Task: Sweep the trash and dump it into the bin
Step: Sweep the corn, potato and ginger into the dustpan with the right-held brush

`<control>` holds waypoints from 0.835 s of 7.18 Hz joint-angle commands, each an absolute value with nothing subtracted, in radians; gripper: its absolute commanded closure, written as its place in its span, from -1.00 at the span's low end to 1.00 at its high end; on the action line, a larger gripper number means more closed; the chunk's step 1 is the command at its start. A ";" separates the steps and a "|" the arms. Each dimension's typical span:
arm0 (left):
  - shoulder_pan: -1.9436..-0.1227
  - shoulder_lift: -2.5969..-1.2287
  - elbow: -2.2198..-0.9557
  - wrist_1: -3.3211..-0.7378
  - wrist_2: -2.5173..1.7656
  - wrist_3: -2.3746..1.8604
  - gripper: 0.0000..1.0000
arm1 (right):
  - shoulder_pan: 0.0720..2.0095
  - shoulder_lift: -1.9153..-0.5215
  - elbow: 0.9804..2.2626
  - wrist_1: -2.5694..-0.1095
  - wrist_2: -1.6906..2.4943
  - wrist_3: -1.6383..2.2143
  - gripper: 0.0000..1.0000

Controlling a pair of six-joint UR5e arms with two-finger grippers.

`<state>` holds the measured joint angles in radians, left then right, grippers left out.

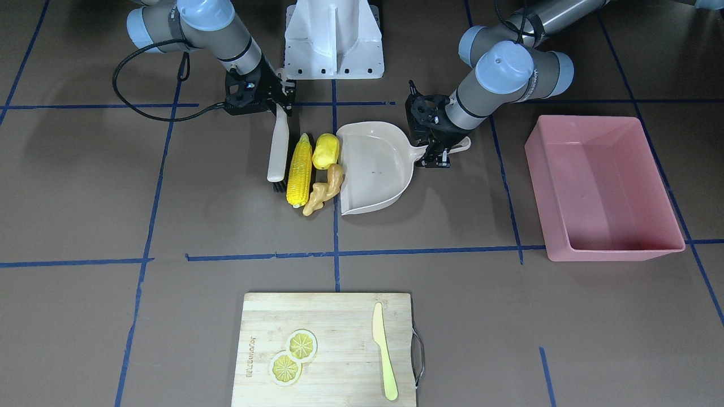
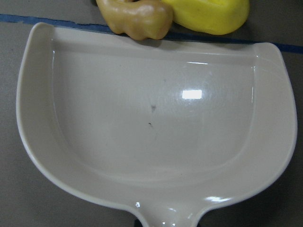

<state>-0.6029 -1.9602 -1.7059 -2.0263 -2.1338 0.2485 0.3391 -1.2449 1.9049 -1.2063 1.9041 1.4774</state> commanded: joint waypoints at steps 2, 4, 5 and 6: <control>-0.603 -1.960 -1.706 -2.025 -2.134 0.245 1.00 | 0.333 -1.168 1.849 -1.209 1.904 1.477 1.00; -0.603 -1.960 -1.706 -2.026 -2.134 0.245 1.00 | 0.312 -1.140 1.839 -1.209 1.863 1.477 1.00; -0.603 -1.960 -1.706 -2.025 -2.134 0.245 1.00 | 0.299 -1.126 1.839 -1.219 1.841 1.476 1.00; -0.603 -1.960 -1.706 -2.026 -2.134 0.245 1.00 | 0.295 -1.105 1.838 -1.239 1.839 1.476 1.00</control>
